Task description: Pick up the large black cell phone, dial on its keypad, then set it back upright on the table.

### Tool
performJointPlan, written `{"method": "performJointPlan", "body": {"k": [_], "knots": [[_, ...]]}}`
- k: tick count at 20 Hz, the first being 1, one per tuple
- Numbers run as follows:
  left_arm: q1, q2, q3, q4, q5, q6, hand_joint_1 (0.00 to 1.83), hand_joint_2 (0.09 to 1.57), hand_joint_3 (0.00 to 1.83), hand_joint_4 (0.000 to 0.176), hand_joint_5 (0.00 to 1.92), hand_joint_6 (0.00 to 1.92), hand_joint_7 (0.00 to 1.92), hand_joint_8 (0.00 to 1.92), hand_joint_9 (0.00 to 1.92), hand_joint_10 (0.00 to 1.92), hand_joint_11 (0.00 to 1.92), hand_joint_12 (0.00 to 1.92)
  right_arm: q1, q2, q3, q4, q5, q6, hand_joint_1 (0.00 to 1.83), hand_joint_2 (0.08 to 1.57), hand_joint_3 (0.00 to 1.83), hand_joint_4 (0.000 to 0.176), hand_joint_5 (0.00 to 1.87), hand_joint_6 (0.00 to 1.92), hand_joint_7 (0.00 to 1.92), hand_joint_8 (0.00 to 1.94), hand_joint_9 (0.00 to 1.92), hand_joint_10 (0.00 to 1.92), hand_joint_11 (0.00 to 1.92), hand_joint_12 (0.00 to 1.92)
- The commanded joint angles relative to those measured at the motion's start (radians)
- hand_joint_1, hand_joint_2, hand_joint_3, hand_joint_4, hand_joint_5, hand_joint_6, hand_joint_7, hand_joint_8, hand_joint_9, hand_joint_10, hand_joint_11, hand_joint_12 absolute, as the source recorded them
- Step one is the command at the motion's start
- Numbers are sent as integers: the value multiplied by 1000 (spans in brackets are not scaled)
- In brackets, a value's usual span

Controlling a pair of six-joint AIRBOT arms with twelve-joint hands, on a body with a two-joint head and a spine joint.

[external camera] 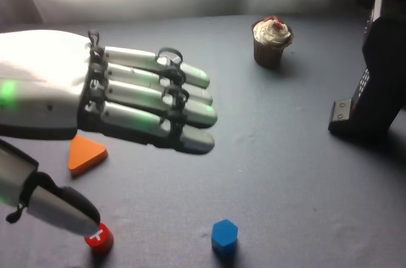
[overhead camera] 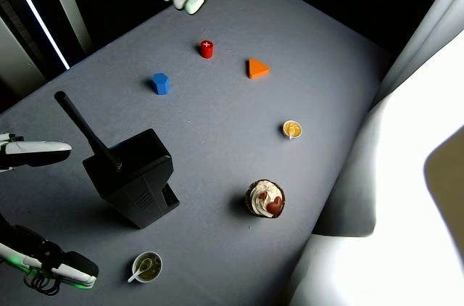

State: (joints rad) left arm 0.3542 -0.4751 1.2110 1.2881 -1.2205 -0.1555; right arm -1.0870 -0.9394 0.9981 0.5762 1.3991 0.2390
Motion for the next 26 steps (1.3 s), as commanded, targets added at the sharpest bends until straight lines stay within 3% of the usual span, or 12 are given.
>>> {"method": "performJointPlan", "body": {"k": [1, 11, 16, 26], "knots": [[-17, 7, 1, -109, -61, 1, 127, 1215, 0, 0, 217, 1, 133, 0, 128, 2, 0, 240, 10, 5, 11, -10, 113, 10, 905, 980, 1, 0, 0, 0, 0, 0, 0, 0, 0, 0], [-18, 6, -1, -110, -76, -6, 129, 1219, 1, 0, 213, 2, 143, 3, 114, 1, 0, 215, 106, -5, 62, -71, 10, 2, 899, 957, 0, 0, 31, 7, 16, 4, 0, 0, 27, 17], [-18, 7, -4, -108, -86, -14, 137, 1210, 0, 4, 197, 0, 122, 0, 95, 0, 0, 210, 155, -19, 71, -72, -30, -14, 784, 966, 0, 0, 26, 9, 1, 0, 0, 0, 47, 28], [-22, 5, -7, -97, -97, -23, 130, 1215, 3, 0, 206, 1, 124, 0, 104, 0, 0, 180, 180, -55, 98, -80, -50, -30, 775, 974, 0, 0, 44, 5, 20, 5, 7, 1, 34, 36]]}}
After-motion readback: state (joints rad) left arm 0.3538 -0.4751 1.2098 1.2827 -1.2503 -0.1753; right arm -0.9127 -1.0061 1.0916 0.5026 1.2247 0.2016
